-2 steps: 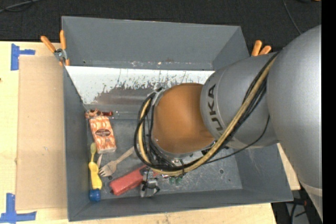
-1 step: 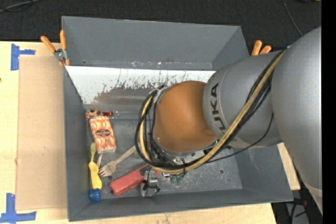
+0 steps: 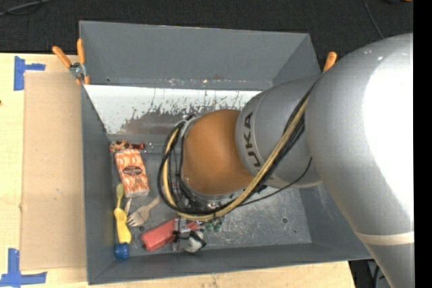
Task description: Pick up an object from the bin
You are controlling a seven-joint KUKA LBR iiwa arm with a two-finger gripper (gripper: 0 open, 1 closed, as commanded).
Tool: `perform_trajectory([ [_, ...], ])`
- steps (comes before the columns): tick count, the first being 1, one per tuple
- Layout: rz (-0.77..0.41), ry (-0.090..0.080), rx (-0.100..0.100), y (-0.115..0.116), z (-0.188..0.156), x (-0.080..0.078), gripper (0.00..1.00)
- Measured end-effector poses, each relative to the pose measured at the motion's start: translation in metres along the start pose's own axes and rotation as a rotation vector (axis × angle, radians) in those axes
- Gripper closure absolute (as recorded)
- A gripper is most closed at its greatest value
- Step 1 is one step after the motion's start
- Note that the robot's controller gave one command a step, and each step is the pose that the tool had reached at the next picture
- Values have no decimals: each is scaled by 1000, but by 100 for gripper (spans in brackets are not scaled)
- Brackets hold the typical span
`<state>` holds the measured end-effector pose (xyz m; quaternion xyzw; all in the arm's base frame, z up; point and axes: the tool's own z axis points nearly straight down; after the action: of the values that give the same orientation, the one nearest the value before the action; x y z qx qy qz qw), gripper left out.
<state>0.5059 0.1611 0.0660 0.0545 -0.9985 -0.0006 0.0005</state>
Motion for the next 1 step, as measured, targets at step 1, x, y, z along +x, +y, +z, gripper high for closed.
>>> perform_trajectory([
  [1, 166, -2, -1, 10, -3, -2, 100],
])
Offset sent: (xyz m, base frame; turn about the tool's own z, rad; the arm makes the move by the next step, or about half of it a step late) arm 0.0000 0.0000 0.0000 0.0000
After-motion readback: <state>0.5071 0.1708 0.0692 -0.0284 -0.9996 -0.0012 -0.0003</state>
